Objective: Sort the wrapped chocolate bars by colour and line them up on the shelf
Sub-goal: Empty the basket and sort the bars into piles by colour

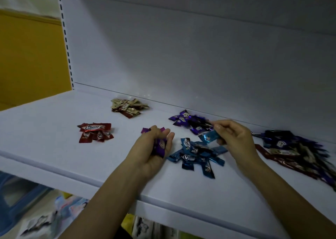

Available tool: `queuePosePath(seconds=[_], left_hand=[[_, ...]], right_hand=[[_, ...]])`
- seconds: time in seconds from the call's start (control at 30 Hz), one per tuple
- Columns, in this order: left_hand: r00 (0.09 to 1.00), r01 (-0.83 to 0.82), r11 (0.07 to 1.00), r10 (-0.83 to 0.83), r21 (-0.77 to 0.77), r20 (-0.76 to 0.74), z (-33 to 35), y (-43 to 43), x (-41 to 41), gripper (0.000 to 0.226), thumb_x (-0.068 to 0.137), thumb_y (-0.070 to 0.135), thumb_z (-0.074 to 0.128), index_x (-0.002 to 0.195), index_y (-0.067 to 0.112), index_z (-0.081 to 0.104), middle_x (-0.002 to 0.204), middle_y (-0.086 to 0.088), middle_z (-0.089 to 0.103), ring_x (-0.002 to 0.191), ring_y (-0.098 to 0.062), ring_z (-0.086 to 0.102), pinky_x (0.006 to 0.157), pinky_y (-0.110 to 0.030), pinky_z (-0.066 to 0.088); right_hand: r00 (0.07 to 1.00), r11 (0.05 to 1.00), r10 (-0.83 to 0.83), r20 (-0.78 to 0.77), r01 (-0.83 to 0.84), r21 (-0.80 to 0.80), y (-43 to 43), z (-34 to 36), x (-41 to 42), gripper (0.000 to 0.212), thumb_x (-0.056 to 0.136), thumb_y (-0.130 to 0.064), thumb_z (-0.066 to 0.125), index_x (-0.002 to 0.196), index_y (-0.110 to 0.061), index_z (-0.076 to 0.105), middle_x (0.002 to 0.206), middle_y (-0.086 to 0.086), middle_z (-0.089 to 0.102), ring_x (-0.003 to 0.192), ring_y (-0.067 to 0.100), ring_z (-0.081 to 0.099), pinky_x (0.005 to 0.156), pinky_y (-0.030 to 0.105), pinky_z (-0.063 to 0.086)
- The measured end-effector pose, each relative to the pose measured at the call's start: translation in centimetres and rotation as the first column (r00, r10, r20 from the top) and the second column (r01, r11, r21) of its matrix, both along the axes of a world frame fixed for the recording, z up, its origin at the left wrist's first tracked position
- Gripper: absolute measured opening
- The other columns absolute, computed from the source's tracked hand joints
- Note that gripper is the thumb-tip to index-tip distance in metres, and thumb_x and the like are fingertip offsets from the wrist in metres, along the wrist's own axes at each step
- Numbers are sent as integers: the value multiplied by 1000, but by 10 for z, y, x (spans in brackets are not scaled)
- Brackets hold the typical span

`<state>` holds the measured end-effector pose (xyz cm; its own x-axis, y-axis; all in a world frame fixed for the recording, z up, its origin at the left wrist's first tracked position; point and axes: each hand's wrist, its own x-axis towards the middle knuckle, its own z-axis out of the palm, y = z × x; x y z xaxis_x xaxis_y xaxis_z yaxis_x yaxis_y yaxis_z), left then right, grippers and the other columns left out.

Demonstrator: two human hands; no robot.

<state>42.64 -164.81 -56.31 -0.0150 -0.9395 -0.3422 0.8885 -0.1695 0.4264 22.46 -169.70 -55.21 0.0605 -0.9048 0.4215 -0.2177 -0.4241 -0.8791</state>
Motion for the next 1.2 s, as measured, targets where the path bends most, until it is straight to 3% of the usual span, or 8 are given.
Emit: queuePosePath(seconds=[0.13,0.27,0.4,0.5,0.63,0.83,1.03,1.2], left_hand=[[996,-12,994,21,-106,82,-6,4,-3,64,81,-25,32,128,15,48,113,-22,63,96,-34,66,78,-35,58],[972,16,984,26,-176,233,-5,8,-5,59,89,-20,38,133,19,43,109,-18,67,99,-29,67,78,-36,56],[954,60,968,17,-244,300,-6,9,-8,39,92,-6,50,130,5,50,107,-13,72,91,-24,72,62,-27,59],[878,151,928,32,-340,477,-8,13,-11,39,82,13,62,120,7,58,100,-11,74,88,-20,73,62,-23,57],[785,183,901,107,-393,610,-12,13,-15,24,83,19,63,105,15,71,96,-14,74,91,-24,72,68,-25,57],[883,126,934,48,-335,467,-12,8,-13,27,87,11,61,114,10,59,95,-15,74,91,-26,72,67,-26,59],[937,19,974,61,-225,344,-10,6,-10,29,95,-1,49,119,12,61,105,-11,71,86,-19,73,65,-24,60],[892,58,953,83,-296,445,-7,12,-11,32,89,12,58,121,12,54,84,-5,74,75,-19,73,49,-22,53]], right_hand=[[986,992,-89,-139,76,-100,-6,-5,-5,17,90,-12,61,86,-28,66,75,-12,69,72,-1,63,61,11,50],[848,954,-275,-453,184,-235,-4,-15,-3,12,89,-19,63,100,-24,64,98,-8,62,90,6,56,76,17,42],[919,976,-144,-368,70,-207,11,-13,15,18,90,-35,56,107,-30,61,104,-11,63,97,-3,55,78,2,37],[947,991,109,-303,-128,-41,21,-6,35,39,84,-49,51,118,-32,58,109,-14,63,99,-5,58,81,9,45],[926,912,377,10,-372,174,18,11,49,11,89,-14,62,97,-16,70,88,1,73,72,15,70,61,20,54],[974,946,228,-3,-221,236,-6,14,50,10,89,-16,64,81,-18,71,71,-1,67,64,8,62,61,18,52],[799,869,-255,545,-58,491,-61,28,39,11,95,-3,52,103,-1,59,82,11,62,65,14,62,56,23,53],[946,880,-55,319,-105,463,-51,19,34,16,94,-11,56,109,-9,58,96,11,65,66,16,67,56,25,54]])
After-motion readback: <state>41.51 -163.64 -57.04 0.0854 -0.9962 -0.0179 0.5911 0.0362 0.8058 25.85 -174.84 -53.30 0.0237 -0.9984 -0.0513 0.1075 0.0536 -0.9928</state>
